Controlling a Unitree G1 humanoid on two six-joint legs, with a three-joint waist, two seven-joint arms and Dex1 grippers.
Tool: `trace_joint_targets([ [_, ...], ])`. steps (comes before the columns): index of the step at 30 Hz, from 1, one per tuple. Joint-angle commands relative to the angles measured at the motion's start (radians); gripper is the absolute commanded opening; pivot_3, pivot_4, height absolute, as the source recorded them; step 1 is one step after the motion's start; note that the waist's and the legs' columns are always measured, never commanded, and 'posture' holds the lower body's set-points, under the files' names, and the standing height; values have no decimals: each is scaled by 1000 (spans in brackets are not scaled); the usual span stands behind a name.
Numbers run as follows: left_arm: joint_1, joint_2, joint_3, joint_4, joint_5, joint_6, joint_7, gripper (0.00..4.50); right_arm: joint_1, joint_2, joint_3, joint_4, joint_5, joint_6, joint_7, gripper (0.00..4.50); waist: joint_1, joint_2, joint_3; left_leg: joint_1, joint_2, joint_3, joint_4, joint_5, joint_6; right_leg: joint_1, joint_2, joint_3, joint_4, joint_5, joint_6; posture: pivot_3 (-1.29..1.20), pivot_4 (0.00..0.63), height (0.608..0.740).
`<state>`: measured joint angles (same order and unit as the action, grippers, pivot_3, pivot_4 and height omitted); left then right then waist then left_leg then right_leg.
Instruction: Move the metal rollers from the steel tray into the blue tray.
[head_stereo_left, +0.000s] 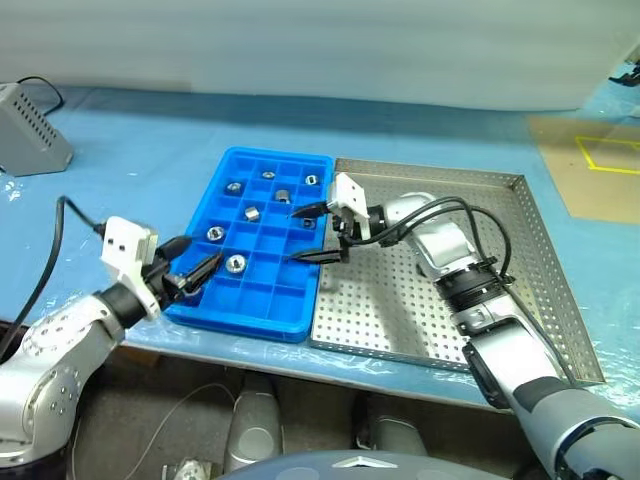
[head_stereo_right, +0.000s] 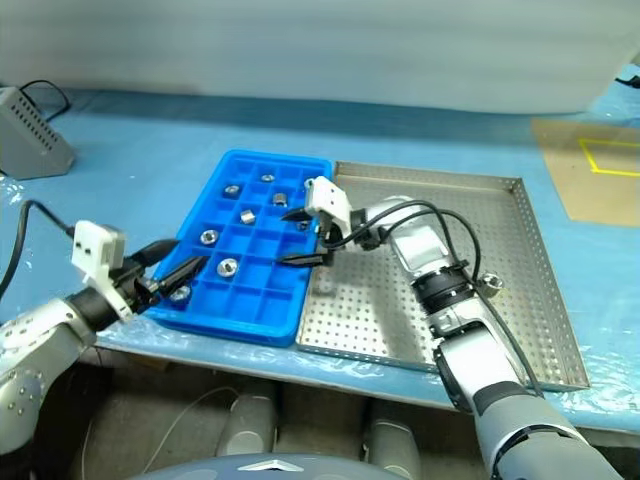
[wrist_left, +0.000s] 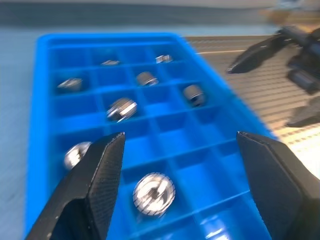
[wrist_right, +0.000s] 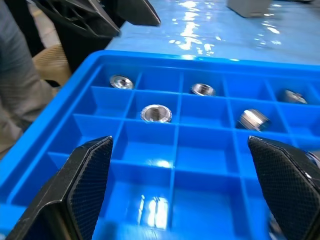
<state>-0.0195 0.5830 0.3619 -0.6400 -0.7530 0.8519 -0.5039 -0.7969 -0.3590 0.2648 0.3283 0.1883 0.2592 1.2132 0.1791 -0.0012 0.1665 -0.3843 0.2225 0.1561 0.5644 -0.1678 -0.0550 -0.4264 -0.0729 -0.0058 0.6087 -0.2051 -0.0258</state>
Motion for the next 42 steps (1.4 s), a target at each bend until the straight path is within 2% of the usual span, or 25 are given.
trace_joint_targets([
  [1, -126, 31, -122, 52, -19, 19, -62, 3739, 21, -63, -104, -78, 33, 49, -61, 4500, -2, 0, 0, 1, 0, 0, 0, 2, 0, 0, 0, 0, 1, 0, 0, 184, 150, 740],
  [6, -308, 9, -328, 240, 60, -28, -169, 3739, 134, -157, -183, -181, 29, 108, -157, 4500, -29, 0, 0, 2, -1, 1, 0, 8, -4, 0, 0, 3, 3, 0, 0, 86, 150, 740],
  [7, -339, 0, -367, 281, 80, -42, -193, 3739, 172, -177, -200, -223, 35, 129, -172, 4500, -33, 0, 0, 1, -1, 1, -1, 8, -4, 0, 0, 2, 3, 0, 0, -6, 150, 740],
  [11, -447, -38, -500, 427, 145, -93, -308, 3739, 340, -242, -276, -379, 48, 208, -249, 4500, -65, 0, 0, 1, -2, 2, -1, 9, -4, 0, 0, 3, 1, 0, 0, -118, 150, 740],
  [16, -520, -68, -558, 520, 186, -137, -404, 3739, 476, -279, -350, -471, 51, 248, -322, 4500, -131, 0, 0, 2, -2, 4, -2, 8, -3, 0, 1, 5, 0, 1, 0, -217, 150, 740],
  [20, -573, -95, -583, 589, 220, -175, -459, 3739, 566, -275, -367, -488, 45, 230, -362, 4500, -161, 1, -1, 5, -2, 5, -2, 8, -3, 1, 1, 6, 1, 1, 0, -266, 150, 740],
  [27, -586, -102, -580, 609, 249, -186, -496, 3739, 544, -228, -327, -442, 31, 170, -410, 4500, -193, 1, -1, 5, -2, 7, -1, 7, -1, 1, 1, 8, 0, 1, 1, -264, 150, 740],
  [42, -495, -75, -530, 518, 243, -147, -447, 3739, 412, -172, -207, -282, -10, 98, -403, 4500, -184, 1, -1, 4, -1, 8, 0, 4, 4, 1, 0, 7, -1, 1, 1, -179, 150, 740],
])
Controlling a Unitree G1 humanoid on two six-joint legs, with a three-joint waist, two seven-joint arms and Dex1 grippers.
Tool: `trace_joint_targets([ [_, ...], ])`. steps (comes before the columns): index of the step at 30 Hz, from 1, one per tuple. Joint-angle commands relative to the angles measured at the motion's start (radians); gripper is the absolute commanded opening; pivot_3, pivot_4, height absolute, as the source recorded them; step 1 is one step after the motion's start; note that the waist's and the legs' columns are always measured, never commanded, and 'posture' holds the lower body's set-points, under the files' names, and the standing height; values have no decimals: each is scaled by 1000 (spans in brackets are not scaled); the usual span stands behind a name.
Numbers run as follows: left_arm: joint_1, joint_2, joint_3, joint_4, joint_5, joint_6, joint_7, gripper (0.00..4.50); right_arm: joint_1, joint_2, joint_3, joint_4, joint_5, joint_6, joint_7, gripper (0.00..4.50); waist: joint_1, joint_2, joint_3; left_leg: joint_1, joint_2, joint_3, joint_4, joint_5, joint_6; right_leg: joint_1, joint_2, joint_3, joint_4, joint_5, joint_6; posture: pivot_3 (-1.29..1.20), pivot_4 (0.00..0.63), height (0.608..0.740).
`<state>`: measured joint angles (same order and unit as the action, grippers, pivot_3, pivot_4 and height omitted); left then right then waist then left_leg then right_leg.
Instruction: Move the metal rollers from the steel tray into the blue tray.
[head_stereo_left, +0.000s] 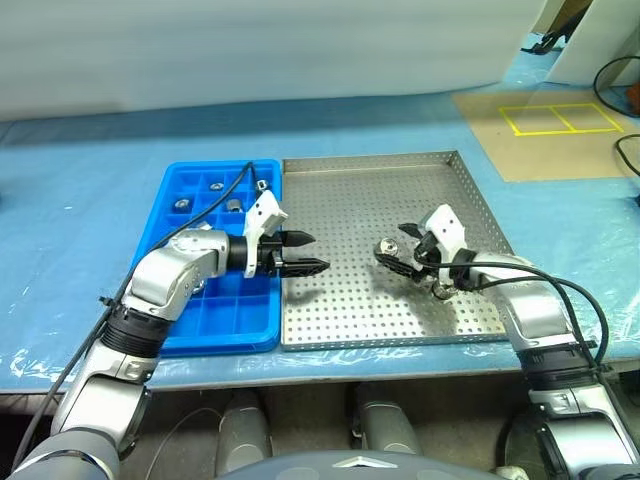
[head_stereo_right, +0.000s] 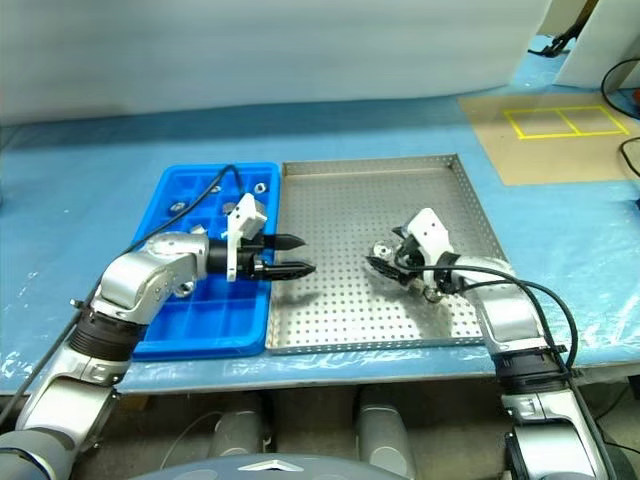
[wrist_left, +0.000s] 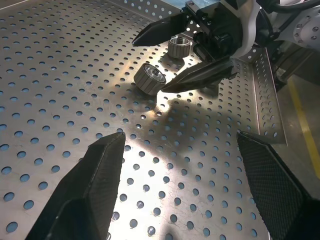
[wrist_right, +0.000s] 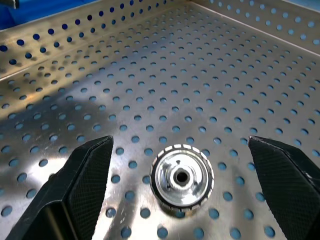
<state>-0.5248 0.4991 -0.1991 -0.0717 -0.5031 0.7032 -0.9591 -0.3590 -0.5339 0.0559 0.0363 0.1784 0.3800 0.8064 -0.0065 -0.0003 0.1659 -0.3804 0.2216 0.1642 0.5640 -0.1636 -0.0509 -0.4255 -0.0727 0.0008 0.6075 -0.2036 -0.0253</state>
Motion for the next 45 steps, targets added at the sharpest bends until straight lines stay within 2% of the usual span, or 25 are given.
trace_joint_targets([
  [1, 16, 10, 32, -57, -7, 3, 12, 3739, -31, 2, 8, 31, -8, -30, 5, 4500, 2, 0, 0, 0, 0, 0, 0, 0, 0, 0, 0, 0, 0, 0, 0, -179, 150, 740],
  [12, 39, 7, 41, -72, -10, 3, 32, 3739, -36, 7, 17, 71, -16, -41, 3, 4500, 10, 0, 0, 0, 0, 0, 0, 0, 0, 0, 0, 0, 0, 0, 0, -157, 150, 740],
  [15, 41, 6, 41, -73, -10, 2, 35, 3759, -37, 13, 18, 59, -12, -47, 4, 3874, 10, 0, 0, 0, 0, 0, 0, 0, 0, 0, 0, 0, 0, 0, 0, -157, 150, 740],
  [18, 42, 4, 41, -74, -8, 0, 38, 3759, -39, 13, 21, 59, -30, -35, -20, 2875, 12, 0, 0, 0, 0, 1, 0, 0, 0, 0, 0, 0, 0, 0, 0, -158, 150, 740],
  [19, 43, 3, 40, -75, -8, 1, 40, 3759, -37, 11, 22, 57, -22, -32, -6, 2875, 13, 0, 0, 0, 0, 1, 0, 0, 0, 0, 0, 0, 0, 0, 0, -158, 150, 740],
  [24, 48, 1, 40, -87, -13, 9, 50, 3759, -42, 6, 23, 63, -28, -19, -8, 1593, 20, 0, 0, 0, 0, 1, -1, 0, 0, 0, 0, 0, -1, 0, 0, -153, 150, 740],
  [32, 56, 9, 50, -115, -21, 27, 63, 3759, -29, 6, 27, 52, -20, -15, 20, 1600, 21, 0, 0, 0, 0, 1, -1, 0, 0, 0, 0, 0, -1, 0, 0, -144, 150, 740],
  [38, 57, 31, 96, -131, -35, 31, 67, 3759, -78, 17, 7, 23, -5, 8, -1, 1600, 21, 0, 0, 1, 0, 1, -1, 0, 0, 0, 0, 0, -1, 0, 0, -134, 150, 740],
  [41, 57, 74, 154, -103, -22, -23, 53, 3759, -120, 28, -2, -31, 40, 43, 17, 1600, 20, 0, 0, 0, 0, 1, -2, 0, 0, -1, 0, 0, -1, 0, 0, -123, 150, 740],
  [45, 61, 159, 232, -57, -1, -83, 37, 3759, -173, 52, 56, -62, 52, 38, 69, 1600, 22, 1, 0, 0, 1, 1, -3, 0, -1, -2, 0, 0, -1, 0, 0, -77, 150, 740],
])
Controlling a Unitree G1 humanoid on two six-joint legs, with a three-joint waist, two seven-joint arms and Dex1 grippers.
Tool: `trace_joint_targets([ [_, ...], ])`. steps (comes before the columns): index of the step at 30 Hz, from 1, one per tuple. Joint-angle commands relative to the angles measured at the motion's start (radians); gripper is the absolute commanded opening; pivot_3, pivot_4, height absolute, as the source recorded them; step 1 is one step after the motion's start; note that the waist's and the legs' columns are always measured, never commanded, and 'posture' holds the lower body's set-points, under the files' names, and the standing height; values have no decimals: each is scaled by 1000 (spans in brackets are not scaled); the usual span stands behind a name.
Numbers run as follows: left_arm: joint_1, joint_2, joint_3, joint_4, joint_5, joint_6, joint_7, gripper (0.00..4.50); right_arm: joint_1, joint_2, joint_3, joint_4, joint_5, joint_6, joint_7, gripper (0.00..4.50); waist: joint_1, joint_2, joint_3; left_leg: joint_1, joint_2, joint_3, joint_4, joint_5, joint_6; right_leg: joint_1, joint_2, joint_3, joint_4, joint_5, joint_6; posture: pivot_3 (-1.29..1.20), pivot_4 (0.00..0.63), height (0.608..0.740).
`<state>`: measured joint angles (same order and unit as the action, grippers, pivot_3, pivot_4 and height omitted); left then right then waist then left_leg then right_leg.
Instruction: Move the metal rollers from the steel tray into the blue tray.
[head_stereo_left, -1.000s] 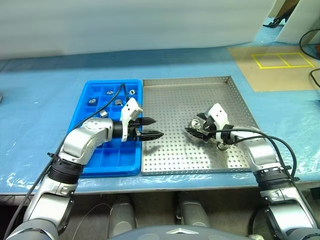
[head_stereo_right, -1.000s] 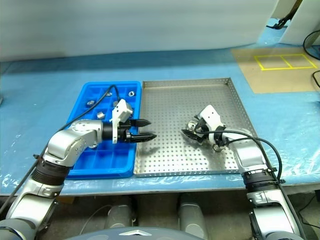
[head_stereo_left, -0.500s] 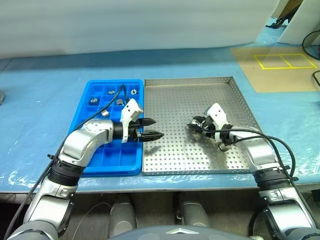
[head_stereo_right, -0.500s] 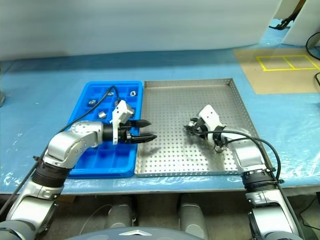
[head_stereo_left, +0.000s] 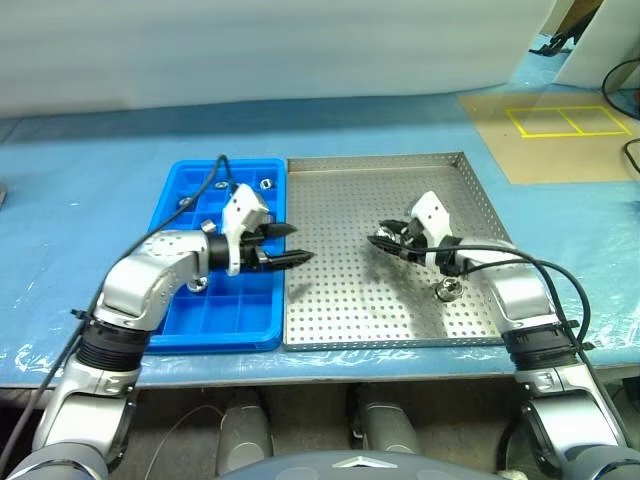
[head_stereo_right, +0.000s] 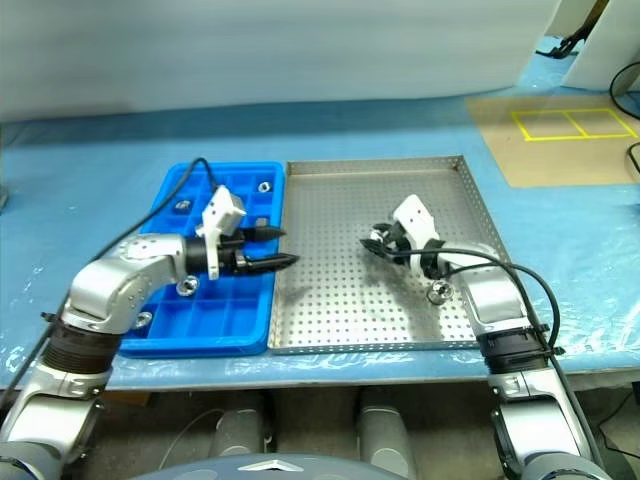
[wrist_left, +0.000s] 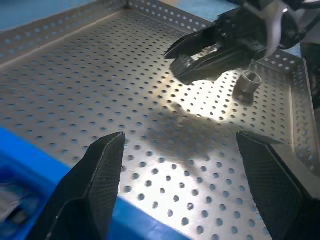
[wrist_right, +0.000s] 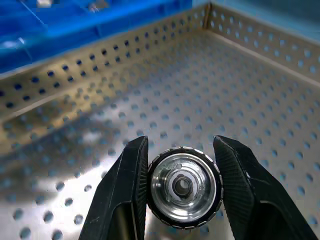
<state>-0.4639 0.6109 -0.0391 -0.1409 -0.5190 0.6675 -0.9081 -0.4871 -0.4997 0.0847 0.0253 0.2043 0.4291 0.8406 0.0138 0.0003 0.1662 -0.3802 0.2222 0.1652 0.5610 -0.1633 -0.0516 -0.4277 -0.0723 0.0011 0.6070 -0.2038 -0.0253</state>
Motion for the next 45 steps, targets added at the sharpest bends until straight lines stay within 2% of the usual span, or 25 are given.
trace_joint_targets([
  [1, 2, 63, 85, 20, 17, -54, -16, 3759, -60, 26, 42, -45, 21, -20, 45, 1600, 2, 0, 0, 0, 0, 0, 0, 0, 0, 0, 0, 0, 0, 0, 0, -66, 150, 740],
  [6, 39, 108, 168, 7, 5, -52, 12, 3759, -181, 136, 97, 87, 7, -73, 69, 1600, 8, 0, 0, -1, 0, 0, 0, 0, 0, -1, 0, 0, 0, 0, 0, 14, 150, 740],
  [11, 160, 132, 249, -101, -24, -5, 58, 3759, -267, 247, 184, 227, -25, -171, 135, 1600, 23, -1, 0, -4, 1, 0, -1, 0, -1, -4, 0, -2, 1, -1, -1, 98, 150, 740],
  [18, 273, 127, 313, -218, -66, 50, 121, 3759, -307, 316, 213, 333, -52, -237, 165, 1600, 68, -2, 1, -7, 1, -1, -1, 0, -1, -6, -1, -4, 1, -1, -2, 177, 150, 740],
  [25, 352, 109, 317, -317, -110, 88, 171, 3759, -326, 345, 220, 459, -100, -299, 161, 1600, 86, -2, 1, -6, 2, -2, -1, 1, -2, -5, -1, -4, 2, -1, -2, 204, 150, 740],
  [31, 350, 103, 300, -323, -127, 96, 189, 3759, -313, 343, 208, 453, -94, -277, 175, 3649, 85, -2, 1, -6, 2, -2, -1, 2, -4, -6, -1, -5, 3, -1, -2, 192, 150, 740],
  [32, 345, 101, 292, -321, -129, 95, 188, 3759, -312, 340, 203, 442, -96, -274, 164, 3649, 84, -2, 1, -6, 2, -2, -1, 3, -5, -6, -1, -4, 3, -1, -2, 192, 150, 740],
  [35, 314, 94, 262, -309, -132, 93, 182, 3759, -298, 303, 175, 376, -84, -253, 159, 3649, 85, -2, 1, -6, 1, -2, -1, 3, -6, -6, -1, -4, 3, -1, -2, 144, 150, 740],
  [39, 256, 72, 204, -279, -127, 87, 169, 3759, -257, 189, 108, 216, -20, -149, 197, 3649, 91, -3, 1, -7, 1, -2, -1, 4, -6, -5, -1, -4, 3, -1, -2, 77, 150, 740],
  [45, 143, -9, 57, -173, -86, 44, 117, 3759, -57, -108, -25, -73, 42, 15, 243, 3649, 85, -3, 1, -4, 1, -1, 0, 4, -7, -2, 0, -3, 2, -1, -2, -54, 150, 740],
])
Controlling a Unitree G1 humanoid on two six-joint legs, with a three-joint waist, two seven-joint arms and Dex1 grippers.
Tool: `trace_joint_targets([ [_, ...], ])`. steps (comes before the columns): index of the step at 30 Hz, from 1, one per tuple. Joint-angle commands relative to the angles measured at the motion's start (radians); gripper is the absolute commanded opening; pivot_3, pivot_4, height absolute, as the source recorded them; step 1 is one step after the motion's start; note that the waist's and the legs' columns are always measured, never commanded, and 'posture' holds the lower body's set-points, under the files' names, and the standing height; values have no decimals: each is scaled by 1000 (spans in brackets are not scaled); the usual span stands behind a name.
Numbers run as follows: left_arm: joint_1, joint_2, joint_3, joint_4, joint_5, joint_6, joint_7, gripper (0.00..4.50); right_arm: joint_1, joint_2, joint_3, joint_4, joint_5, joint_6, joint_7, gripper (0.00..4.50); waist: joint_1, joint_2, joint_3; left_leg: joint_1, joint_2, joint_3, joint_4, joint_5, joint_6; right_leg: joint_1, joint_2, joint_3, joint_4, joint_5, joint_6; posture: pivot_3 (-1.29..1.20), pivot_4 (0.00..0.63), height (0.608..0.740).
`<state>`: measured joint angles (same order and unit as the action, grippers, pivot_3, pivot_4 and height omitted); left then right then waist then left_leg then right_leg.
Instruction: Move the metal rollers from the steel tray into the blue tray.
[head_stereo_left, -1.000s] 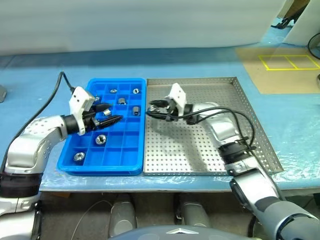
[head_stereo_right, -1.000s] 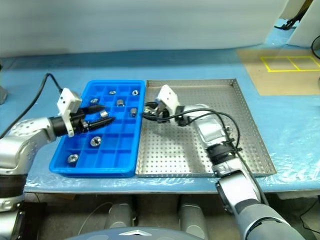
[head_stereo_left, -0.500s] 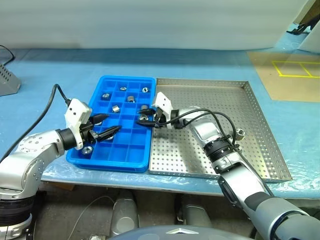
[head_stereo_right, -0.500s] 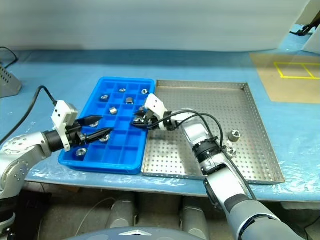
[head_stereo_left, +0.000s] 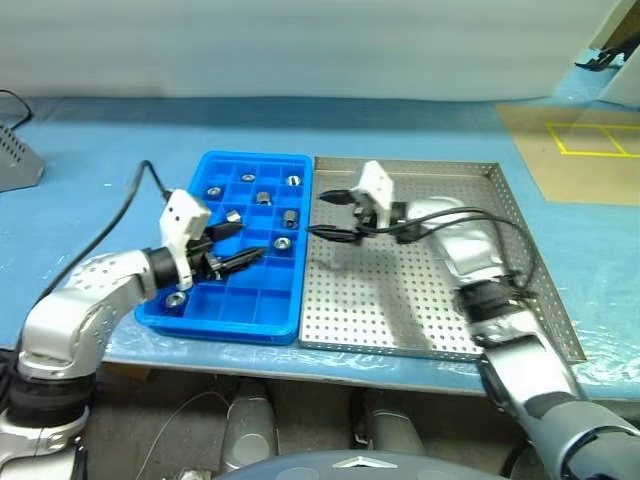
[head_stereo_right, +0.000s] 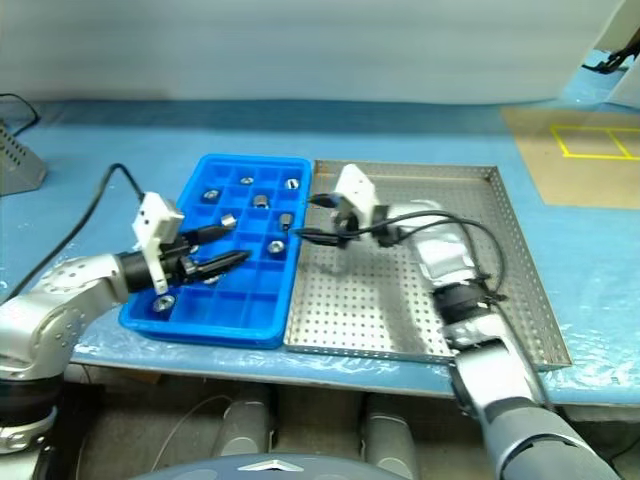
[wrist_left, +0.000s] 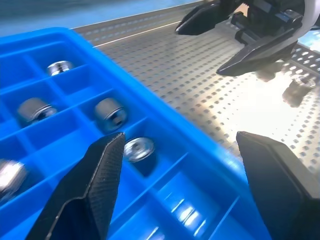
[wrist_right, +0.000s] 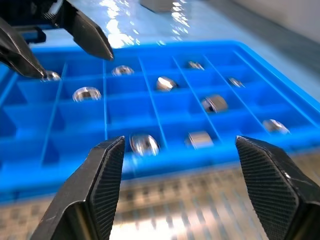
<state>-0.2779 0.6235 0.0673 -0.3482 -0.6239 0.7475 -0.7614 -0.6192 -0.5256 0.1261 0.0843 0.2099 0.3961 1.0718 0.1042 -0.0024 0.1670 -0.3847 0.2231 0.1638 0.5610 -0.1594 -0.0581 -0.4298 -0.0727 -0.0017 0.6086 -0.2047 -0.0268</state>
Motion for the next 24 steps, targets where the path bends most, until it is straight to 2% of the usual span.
trace_joint_targets([
  [1, -62, -38, -73, 62, 30, -48, -41, 3759, 127, -122, -95, -183, 50, 76, 9, 3649, -8, 0, 0, 0, 0, 0, 0, 0, 0, 0, 0, 0, 0, 0, 0, -54, 150, 740],
  [5, -116, -91, -146, 146, 58, -78, -88, 3759, 314, -216, -203, -356, 94, 174, -41, 3649, -39, 1, 0, 2, 0, 1, -1, 0, 0, 0, 2, 2, 0, 0, 0, -170, 150, 740],
  [10, -209, -163, -227, 292, 110, -120, -148, 3759, 509, -228, -320, -458, 100, 231, -154, 3649, -76, 1, -1, 4, 0, 2, 0, -1, 1, 0, 3, 6, -1, 0, 2, -287, 150, 740],
  [17, -296, -225, -282, 395, 151, -165, -233, 3759, 658, -196, -377, -459, 95, 210, -264, 3649, -117, 1, -1, 4, 0, 3, 2, -2, 5, 1, 3, 7, -1, -2, 9, -364, 150, 740],
  [24, -314, -238, -287, 422, 176, -177, -263, 3759, 745, -187, -391, -362, 81, 113, -282, 3649, -123, 2, -1, 3, 0, 4, 2, -4, 8, 1, 3, 7, -3, -2, 9, -361, 150, 740],
])
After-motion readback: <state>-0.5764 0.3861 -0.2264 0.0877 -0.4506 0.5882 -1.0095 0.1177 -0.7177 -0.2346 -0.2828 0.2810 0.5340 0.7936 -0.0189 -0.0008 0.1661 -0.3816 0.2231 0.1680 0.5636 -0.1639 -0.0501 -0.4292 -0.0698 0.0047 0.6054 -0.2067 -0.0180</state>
